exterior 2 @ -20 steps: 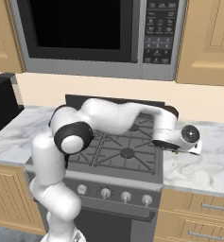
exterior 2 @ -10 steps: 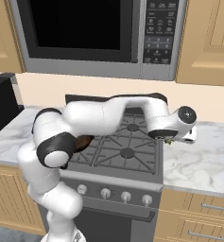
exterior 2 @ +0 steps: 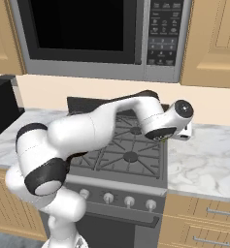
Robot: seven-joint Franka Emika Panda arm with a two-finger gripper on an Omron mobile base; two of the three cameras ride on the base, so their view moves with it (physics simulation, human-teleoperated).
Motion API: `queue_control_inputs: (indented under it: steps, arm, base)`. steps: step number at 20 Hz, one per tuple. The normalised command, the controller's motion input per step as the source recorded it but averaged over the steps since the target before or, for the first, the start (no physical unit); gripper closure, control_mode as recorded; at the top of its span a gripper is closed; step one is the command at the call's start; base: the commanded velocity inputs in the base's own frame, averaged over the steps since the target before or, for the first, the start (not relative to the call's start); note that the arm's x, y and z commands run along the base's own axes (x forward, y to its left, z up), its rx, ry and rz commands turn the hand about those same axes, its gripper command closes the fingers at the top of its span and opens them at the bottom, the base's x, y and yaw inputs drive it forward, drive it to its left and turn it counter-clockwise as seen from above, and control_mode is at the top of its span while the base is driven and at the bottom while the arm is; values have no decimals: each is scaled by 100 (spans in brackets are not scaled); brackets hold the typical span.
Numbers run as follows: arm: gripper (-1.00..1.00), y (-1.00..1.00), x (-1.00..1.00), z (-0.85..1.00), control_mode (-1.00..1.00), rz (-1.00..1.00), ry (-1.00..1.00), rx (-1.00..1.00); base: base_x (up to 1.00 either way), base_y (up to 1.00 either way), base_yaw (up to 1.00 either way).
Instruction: Put the broccoli and lemon in the pan. Then turn on the front left burner and set the heat to medium.
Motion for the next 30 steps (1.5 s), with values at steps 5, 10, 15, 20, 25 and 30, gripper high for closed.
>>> queue_control_inputs:
  steps: [5,10,15,20,25,30]
  arm:
    - [100,52,-15,16,-100,3,0,0]
    - [100,53,-11,13,-100,0,0,0]
    - [100,45,-12,8,-100,0,0,0]
    - [100,42,-5,2,-100,0,2,0]
    - [100,39,0,0,-100,0,3,0]
    - [100,39,0,0,-100,0,5,0]
  base:
    - [0,0,0]
    - [0,0,0]
    - [0,0,0]
    - [0,0,0]
    - [0,0,0]
    - [0,0,0]
